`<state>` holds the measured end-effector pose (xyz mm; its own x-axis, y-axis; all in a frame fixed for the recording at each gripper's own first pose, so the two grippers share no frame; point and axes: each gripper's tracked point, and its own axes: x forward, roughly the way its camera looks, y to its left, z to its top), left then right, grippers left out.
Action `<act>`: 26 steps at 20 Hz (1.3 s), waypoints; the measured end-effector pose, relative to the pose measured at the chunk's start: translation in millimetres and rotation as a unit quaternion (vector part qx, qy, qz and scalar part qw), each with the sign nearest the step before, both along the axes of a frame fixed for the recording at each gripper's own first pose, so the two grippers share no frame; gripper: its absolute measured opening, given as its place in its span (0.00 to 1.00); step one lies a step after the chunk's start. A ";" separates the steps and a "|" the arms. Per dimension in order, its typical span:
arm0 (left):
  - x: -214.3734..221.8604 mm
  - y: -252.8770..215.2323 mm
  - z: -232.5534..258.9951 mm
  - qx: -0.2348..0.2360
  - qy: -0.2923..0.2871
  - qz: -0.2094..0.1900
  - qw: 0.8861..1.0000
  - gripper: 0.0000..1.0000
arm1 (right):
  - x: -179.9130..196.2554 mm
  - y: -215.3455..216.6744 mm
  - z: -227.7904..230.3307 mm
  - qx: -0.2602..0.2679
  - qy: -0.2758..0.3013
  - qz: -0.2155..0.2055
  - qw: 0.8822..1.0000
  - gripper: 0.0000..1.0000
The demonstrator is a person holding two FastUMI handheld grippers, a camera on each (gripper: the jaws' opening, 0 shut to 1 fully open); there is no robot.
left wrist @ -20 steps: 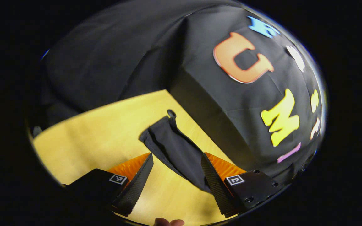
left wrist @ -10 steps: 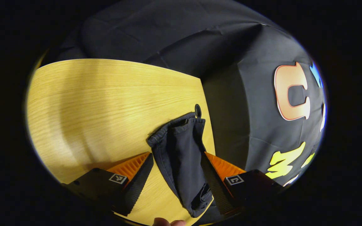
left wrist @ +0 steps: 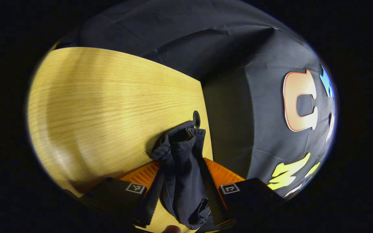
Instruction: Grasp the waist and the cuffs of the jeans and fold them to make the two legs overlap; first hold the waist and fold one-third of the jeans toward the cuffs, then hold the cuffs and fold the remaining one-third in the same direction to finish folding.
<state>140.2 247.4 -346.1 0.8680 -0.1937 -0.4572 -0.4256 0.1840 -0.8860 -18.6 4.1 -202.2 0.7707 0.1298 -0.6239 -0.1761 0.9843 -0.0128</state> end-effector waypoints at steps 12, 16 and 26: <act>4.6 -14.2 54.4 0.073 -0.027 -0.028 0.997 0.09 | -37.5 -59.0 28.6 0.017 -0.037 -0.072 0.997 0.95; 13.2 -63.3 145.2 0.163 -0.101 -0.084 0.978 0.08 | -58.3 -76.6 40.3 0.030 -0.050 -0.094 0.994 0.95; -8.6 -310.2 206.6 0.348 -0.174 -0.255 0.885 0.08 | -122.9 -150.9 67.1 0.042 -0.082 -0.182 0.979 0.95</act>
<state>131.6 -62.8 -139.5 0.8603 -0.3779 -0.3421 0.1465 0.8261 -0.5441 -141.4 -146.8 -135.0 0.8642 -0.1268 -0.4869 0.1849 0.9800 0.0730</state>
